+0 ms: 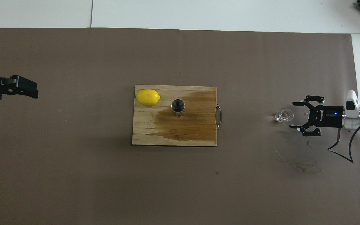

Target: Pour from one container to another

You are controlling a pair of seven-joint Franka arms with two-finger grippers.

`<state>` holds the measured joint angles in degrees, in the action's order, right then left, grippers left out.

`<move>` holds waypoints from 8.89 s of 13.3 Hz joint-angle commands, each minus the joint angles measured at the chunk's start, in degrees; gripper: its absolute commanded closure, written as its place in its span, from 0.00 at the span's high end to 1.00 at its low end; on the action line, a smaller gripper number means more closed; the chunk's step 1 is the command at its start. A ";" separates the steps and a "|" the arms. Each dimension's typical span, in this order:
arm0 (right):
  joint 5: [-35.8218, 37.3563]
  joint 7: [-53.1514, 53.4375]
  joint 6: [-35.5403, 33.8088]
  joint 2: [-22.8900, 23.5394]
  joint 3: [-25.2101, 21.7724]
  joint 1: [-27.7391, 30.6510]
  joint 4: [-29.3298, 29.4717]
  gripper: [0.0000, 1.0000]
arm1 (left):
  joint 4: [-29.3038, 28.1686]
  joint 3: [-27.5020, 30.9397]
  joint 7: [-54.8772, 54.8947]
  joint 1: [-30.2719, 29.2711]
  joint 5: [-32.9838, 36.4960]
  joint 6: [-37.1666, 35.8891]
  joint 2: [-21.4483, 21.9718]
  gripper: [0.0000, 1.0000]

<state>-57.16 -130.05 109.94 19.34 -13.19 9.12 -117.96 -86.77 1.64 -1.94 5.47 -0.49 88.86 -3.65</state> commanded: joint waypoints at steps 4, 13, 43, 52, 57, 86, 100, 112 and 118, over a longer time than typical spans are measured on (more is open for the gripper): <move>-5.67 -2.84 -1.21 1.93 -0.08 -0.77 0.54 1.00 | -2.52 1.08 0.71 1.12 0.49 -5.01 2.69 1.00; -8.49 -2.40 -2.01 2.19 -0.08 -1.56 0.19 0.96 | -3.58 1.78 -0.07 -0.46 0.58 -5.54 3.83 1.00; -7.52 -3.81 -3.24 -0.96 -1.75 -1.73 -0.25 0.30 | -3.67 1.70 -0.08 -2.74 0.49 -5.98 3.92 1.00; -3.83 12.17 -0.51 -8.35 1.49 -5.07 3.61 0.17 | -3.67 1.78 0.01 -4.86 0.58 -5.98 3.92 1.00; -3.66 18.50 2.56 -9.85 7.99 -6.04 5.46 0.17 | -3.67 1.78 0.01 -4.77 0.58 -6.07 3.92 1.00; 25.26 63.07 24.89 -8.44 31.12 -15.35 8.88 0.20 | -3.85 -0.77 4.67 -5.03 0.49 3.08 3.83 1.00; 33.60 71.34 27.78 -4.75 32.61 -16.76 11.26 0.21 | -3.85 -0.68 4.58 -5.03 0.49 0.96 3.92 1.00; 44.06 83.71 25.34 -2.38 33.05 -18.43 16.35 0.21 | -3.85 -0.68 4.58 -5.03 0.49 0.96 3.92 1.00; 47.85 87.51 21.46 -2.02 33.93 -18.43 18.55 0.21 | -3.85 -0.68 4.58 -5.03 0.49 0.96 3.92 1.00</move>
<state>-11.30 -45.02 132.74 16.13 19.91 -9.69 -101.38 -88.84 0.87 2.10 0.48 -0.49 90.10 -1.51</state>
